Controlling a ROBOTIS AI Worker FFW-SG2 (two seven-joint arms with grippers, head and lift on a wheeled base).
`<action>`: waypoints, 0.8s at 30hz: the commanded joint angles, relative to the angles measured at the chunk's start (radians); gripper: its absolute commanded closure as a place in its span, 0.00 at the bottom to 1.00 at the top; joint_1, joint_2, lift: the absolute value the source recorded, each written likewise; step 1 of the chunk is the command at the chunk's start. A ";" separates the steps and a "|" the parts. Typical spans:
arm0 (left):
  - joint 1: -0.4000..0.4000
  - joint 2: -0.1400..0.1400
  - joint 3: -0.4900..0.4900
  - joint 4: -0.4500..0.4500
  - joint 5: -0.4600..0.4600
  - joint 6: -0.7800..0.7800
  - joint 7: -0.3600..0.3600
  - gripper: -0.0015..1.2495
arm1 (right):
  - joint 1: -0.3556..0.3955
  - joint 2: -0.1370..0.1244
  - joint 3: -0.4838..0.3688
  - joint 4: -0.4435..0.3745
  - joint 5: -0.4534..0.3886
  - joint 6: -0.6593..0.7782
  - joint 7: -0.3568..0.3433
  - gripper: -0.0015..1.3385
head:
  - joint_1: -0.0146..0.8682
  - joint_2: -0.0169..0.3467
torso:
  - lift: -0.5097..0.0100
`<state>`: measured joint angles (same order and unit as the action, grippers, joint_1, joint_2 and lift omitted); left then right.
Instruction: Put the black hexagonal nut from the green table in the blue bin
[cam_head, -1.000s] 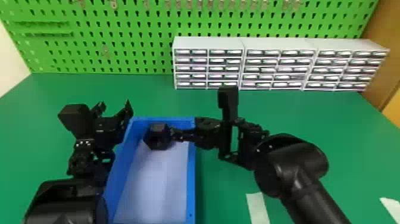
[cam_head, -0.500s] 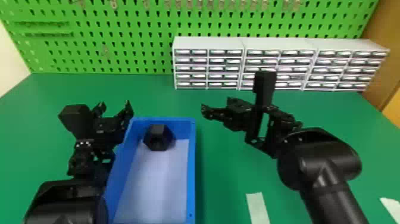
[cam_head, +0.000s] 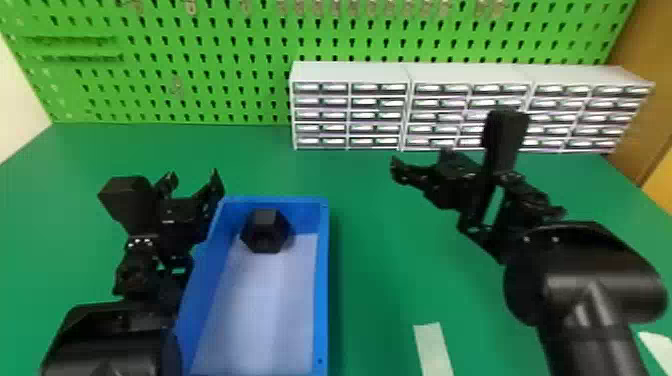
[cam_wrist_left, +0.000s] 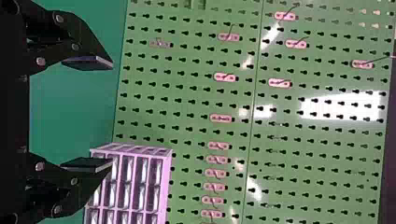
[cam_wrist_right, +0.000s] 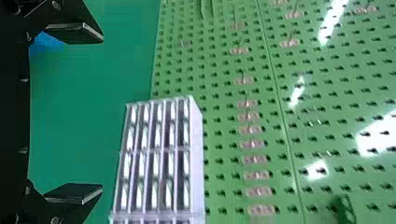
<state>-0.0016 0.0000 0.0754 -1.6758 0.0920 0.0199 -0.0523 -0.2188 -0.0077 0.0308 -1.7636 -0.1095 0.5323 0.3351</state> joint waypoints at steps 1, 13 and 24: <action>0.000 -0.003 0.000 0.001 0.000 0.000 0.000 0.41 | 0.029 0.002 -0.052 -0.042 0.047 -0.041 -0.019 0.12 | 0.79 0.19 | 0.79; -0.001 -0.003 -0.003 -0.001 0.002 0.000 0.000 0.41 | 0.098 -0.015 -0.109 -0.065 0.059 -0.235 -0.099 0.12 | 0.79 0.19 | 0.79; -0.005 -0.003 -0.006 0.001 0.008 0.000 0.000 0.41 | 0.197 -0.011 -0.123 -0.085 0.047 -0.348 -0.160 0.13 | 0.79 0.19 | 0.79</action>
<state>-0.0056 0.0000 0.0696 -1.6757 0.0974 0.0199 -0.0528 -0.0587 -0.0201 -0.0944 -1.8433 -0.0552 0.2231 0.1914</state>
